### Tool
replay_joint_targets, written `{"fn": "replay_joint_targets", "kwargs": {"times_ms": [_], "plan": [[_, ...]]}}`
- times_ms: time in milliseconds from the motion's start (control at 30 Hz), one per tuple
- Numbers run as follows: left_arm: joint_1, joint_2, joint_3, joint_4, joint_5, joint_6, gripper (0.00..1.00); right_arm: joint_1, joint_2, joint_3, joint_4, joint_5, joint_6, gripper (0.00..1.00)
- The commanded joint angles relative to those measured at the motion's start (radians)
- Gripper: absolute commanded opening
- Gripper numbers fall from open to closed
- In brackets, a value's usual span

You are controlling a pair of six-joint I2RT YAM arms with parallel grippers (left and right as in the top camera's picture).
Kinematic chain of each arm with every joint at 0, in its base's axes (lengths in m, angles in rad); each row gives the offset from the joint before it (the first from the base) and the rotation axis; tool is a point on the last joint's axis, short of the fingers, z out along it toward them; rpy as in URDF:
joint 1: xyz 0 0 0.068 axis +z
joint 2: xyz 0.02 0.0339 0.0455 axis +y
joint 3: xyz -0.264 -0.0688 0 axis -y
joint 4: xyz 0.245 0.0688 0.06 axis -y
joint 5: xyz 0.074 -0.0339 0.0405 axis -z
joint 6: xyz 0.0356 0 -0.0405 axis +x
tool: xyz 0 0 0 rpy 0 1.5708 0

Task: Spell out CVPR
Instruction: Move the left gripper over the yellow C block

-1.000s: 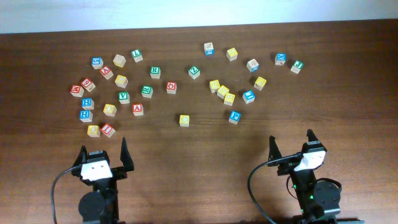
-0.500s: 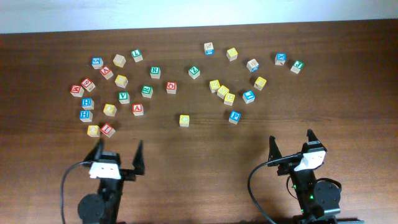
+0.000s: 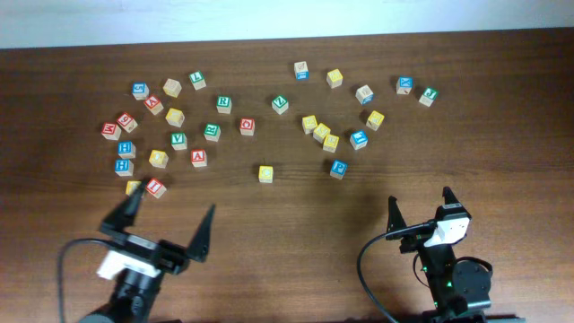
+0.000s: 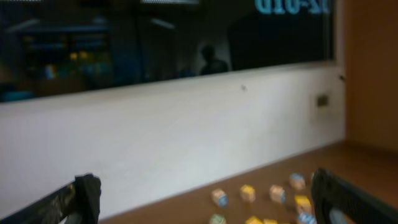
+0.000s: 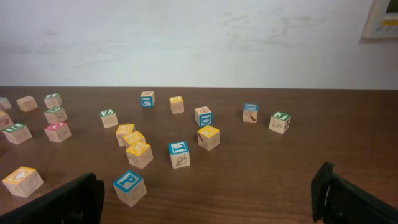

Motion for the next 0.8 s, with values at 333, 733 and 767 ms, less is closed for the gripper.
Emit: {"fn": "replay_joint_targets", "kwargs": {"times_ms": [333, 733, 767], "plan": [[-0.034, 0.739, 0.697, -0.670, 0.177, -0.069, 0.99, -0.002, -0.010, -0.005, -0.006, 0.005, 0.010, 0.98], [-0.430, 1.307, 0.898, -1.018, -0.077, -0.092, 0.99, -0.002, -0.010, -0.005, -0.006, 0.005, 0.010, 0.99], [-0.441, 1.350, 0.898, -1.019, -0.107, -0.092, 0.99, -0.002, -0.010, -0.005, -0.006, 0.005, 0.010, 0.98]]}}
